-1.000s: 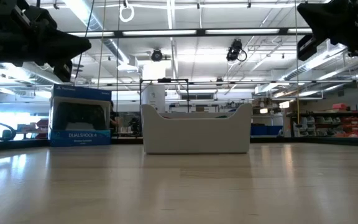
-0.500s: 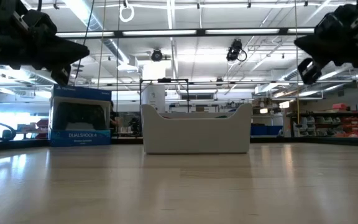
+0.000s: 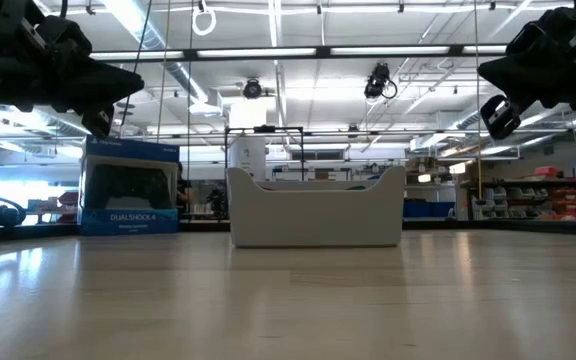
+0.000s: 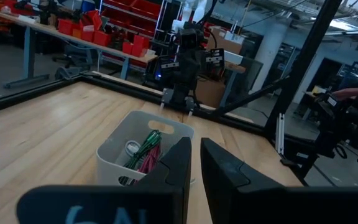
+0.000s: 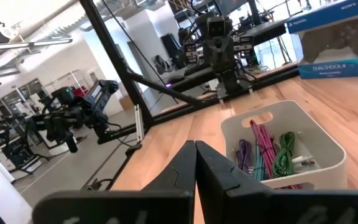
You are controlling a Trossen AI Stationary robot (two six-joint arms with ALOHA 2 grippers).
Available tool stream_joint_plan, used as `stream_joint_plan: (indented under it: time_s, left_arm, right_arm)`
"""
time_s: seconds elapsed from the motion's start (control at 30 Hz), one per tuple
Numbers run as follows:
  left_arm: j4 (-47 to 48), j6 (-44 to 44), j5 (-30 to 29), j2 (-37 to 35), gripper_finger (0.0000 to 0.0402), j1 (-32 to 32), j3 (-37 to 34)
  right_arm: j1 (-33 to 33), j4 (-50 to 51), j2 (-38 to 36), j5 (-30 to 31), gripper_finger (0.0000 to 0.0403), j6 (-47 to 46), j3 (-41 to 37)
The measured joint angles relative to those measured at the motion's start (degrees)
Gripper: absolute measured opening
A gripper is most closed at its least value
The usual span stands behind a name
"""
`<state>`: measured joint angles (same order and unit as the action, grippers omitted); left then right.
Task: Pick and place USB-C Cables
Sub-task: Return to Home Position
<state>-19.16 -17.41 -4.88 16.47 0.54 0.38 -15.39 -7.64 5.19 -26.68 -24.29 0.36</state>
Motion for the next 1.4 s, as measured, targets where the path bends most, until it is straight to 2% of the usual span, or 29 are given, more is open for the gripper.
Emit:
stream_joint_plan:
  time_s: [0.3,0.4,0.53,0.63,0.87,1.4]
  left_arm:
    - [-0.1,0.0,0.0,0.0,0.0043,0.0,0.0]
    - [-0.2,0.0,0.0,0.0,0.0043,0.0,0.0]
    - [-0.3,0.0,0.0,0.0,0.0043,0.0,0.0]
    - [-0.4,0.0,0.0,0.0,0.0043,0.0,0.0]
    - [-0.3,0.0,0.0,0.0,0.0043,0.0,0.0]
    - [-0.3,0.0,0.0,0.0,0.0043,0.0,0.0]
  right_arm:
    - [2.2,2.9,-4.9,-0.5,0.0014,2.4,0.0]
    - [3.5,3.6,-4.8,0.3,0.0014,9.4,0.0]
    - [6.6,4.4,-4.9,10.8,0.0014,20.4,0.0]
    - [10.0,5.6,-4.9,18.5,0.0014,25.1,0.0]
    - [15.4,6.8,-4.9,25.8,0.0014,27.3,0.0]
    - [15.4,6.1,-4.8,23.8,0.0014,27.0,0.0]
